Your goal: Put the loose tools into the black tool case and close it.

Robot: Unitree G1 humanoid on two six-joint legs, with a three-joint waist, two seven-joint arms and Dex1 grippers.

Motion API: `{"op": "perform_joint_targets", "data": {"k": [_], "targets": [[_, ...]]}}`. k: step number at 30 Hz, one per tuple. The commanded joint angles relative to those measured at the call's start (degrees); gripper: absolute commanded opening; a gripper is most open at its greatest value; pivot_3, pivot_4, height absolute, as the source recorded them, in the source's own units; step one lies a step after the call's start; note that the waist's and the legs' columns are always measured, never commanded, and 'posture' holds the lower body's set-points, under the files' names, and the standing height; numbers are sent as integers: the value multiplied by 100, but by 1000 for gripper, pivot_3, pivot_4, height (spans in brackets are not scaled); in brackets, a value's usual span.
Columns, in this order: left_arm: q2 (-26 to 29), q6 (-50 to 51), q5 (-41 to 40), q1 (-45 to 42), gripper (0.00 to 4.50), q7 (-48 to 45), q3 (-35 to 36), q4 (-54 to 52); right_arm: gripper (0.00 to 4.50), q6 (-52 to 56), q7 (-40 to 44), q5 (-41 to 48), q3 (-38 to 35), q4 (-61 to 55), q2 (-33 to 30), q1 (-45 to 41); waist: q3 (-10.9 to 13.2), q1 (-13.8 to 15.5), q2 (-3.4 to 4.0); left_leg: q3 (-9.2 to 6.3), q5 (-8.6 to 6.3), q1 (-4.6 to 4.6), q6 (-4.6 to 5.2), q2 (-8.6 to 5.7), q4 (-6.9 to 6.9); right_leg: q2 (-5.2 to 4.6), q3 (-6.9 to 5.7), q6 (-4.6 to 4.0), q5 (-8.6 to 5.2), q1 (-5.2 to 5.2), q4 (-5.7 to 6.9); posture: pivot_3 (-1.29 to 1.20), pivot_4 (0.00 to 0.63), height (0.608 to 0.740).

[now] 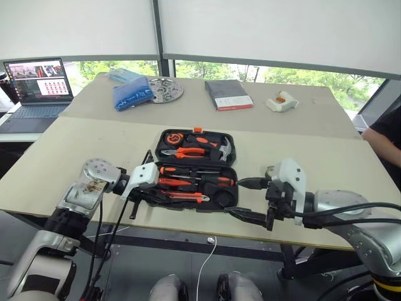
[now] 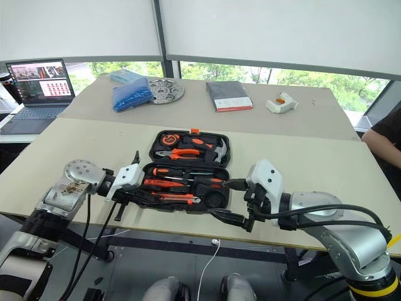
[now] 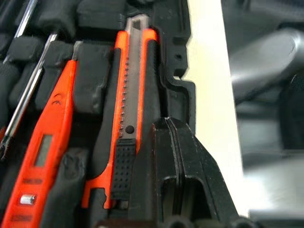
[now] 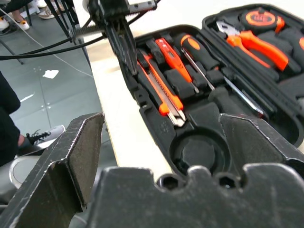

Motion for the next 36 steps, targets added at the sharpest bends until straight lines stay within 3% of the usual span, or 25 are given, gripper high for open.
{"op": "perform_joint_targets", "data": {"k": [1,8,13,23,29,36], "targets": [[166,1154,-820,-469,522,-37,622,-361,4500,-35,27,94,-517,-175,-230,185,3,-14,-4,1,1,-7,0,0,0,4,0,-5,-3,-5,0,0,150,718],[306,1781,-1270,-861,2817,129,996,-794,4500,175,288,544,-1812,-133,-812,894,4,-41,-7,-9,-8,-40,16,-25,14,16,6,6,-16,-15,-6,0,150,718],[149,1914,-1425,-841,4429,323,918,-1386,4500,-48,332,140,-1531,389,-897,816,8,-87,-14,-14,-12,-27,20,-29,15,-4,12,16,-19,1,-9,0,150,718],[-431,1548,-1263,-951,4429,911,677,-1775,4500,-1257,346,-2250,811,3255,-490,-1022,13,-141,-13,-14,-6,6,11,-30,6,-5,23,21,-15,22,1,0,150,718],[-467,1351,-1204,-724,4429,1010,566,-1901,4500,-1869,340,-3101,1295,4908,-28,-1855,14,-163,-11,-7,-4,4,9,-30,5,-4,20,12,-21,20,1,0,150,718],[-417,1188,-1135,-590,4500,1064,518,-1920,2507,-2310,531,-3459,1327,5949,359,-2336,14,-209,-11,-7,-3,11,7,-32,10,-9,19,14,-22,28,3,0,150,718]]}}
